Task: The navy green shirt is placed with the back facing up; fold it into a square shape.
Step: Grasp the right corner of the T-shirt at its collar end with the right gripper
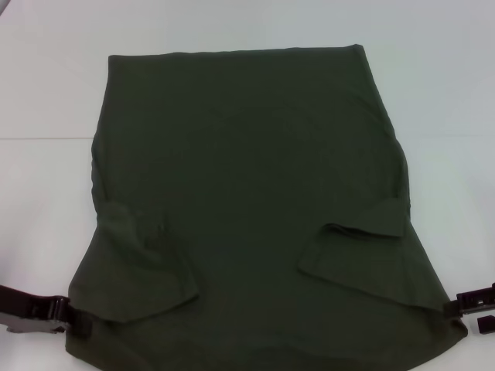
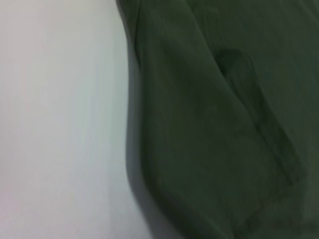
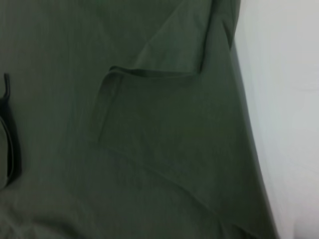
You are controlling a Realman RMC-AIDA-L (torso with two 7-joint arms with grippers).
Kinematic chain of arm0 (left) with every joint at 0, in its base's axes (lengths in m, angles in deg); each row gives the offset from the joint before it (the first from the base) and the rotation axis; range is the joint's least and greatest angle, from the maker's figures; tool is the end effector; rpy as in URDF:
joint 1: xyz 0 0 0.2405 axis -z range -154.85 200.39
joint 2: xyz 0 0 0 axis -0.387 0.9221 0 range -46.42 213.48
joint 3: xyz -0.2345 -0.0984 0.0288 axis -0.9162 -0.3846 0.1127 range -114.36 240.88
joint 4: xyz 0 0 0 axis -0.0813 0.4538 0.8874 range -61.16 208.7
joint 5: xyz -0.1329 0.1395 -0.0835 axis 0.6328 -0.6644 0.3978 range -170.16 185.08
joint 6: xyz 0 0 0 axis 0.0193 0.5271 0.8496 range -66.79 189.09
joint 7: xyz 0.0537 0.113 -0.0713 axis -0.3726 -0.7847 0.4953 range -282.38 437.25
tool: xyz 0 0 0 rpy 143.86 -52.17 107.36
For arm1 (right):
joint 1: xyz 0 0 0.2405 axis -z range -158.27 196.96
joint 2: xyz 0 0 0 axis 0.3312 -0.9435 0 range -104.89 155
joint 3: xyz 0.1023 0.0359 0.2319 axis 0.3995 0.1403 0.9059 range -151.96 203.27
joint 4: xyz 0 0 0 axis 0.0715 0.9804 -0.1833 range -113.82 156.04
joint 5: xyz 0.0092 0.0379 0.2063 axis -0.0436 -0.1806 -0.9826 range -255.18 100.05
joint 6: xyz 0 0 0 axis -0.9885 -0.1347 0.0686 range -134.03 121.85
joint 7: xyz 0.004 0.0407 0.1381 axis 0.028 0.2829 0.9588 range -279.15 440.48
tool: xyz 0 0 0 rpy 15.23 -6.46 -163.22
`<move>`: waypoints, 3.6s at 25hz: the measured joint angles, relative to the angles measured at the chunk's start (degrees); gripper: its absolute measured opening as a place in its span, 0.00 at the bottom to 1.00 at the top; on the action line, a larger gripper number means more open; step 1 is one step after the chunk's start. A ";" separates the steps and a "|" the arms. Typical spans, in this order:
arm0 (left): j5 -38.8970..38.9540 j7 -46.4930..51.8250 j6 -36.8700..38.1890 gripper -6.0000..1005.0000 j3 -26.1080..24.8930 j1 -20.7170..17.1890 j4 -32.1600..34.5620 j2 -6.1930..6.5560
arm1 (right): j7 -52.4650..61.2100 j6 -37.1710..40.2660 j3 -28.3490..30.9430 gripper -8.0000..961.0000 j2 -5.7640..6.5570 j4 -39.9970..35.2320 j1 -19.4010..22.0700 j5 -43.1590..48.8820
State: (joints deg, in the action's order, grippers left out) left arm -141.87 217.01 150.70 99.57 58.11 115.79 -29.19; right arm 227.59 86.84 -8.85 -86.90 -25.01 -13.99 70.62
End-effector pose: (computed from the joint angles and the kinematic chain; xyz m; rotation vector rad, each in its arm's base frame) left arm -0.3206 0.3358 0.0456 -2.2223 -1.8866 0.0301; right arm 0.3244 0.3298 0.0663 -2.0735 2.0226 0.0421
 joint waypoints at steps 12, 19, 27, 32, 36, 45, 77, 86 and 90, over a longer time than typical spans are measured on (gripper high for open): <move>0.71 -0.40 -0.09 0.04 -0.01 -0.45 -0.01 0.04 | -0.93 -1.35 -0.21 0.92 -0.23 0.79 0.53 0.05; 0.71 -0.48 -0.09 0.03 -0.01 -0.48 -0.01 0.06 | -0.95 -2.35 -0.30 0.92 -0.22 1.23 0.56 0.96; 0.71 -0.49 -0.08 0.03 -0.01 -0.34 -0.01 0.06 | -1.01 -2.41 -0.30 0.92 -0.53 1.39 0.33 0.99; 0.71 -0.64 -0.08 0.03 -0.01 -0.28 -0.01 0.06 | -1.03 -2.39 -0.34 0.92 -0.74 1.46 -0.04 0.99; 0.71 -0.72 -0.08 0.03 -0.01 -0.22 -0.01 0.06 | -1.03 -2.40 -0.41 0.92 -0.95 1.51 -0.30 0.98; 0.71 -0.72 -0.08 0.03 -0.01 -0.19 -0.01 0.05 | -1.03 -2.45 -1.09 0.92 -1.00 1.57 -0.36 0.96; 0.76 -0.80 -0.35 0.04 -0.01 0.07 -0.01 0.05 | -1.65 -3.29 -2.51 0.92 -1.17 1.26 -0.42 0.96; 0.80 -0.80 -0.66 0.04 -0.01 0.12 -0.01 0.05 | -1.64 -3.28 -2.49 0.92 -0.88 1.20 -0.42 0.96; 0.80 -0.80 -0.74 0.04 -0.01 0.19 -0.01 0.05 | -1.64 -3.28 -2.56 0.92 -0.86 1.34 -0.50 0.97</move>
State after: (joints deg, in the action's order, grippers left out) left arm -141.07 216.21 149.96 99.56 58.30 115.78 -29.14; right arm 225.95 83.56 -11.41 -87.76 -23.68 -14.49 71.59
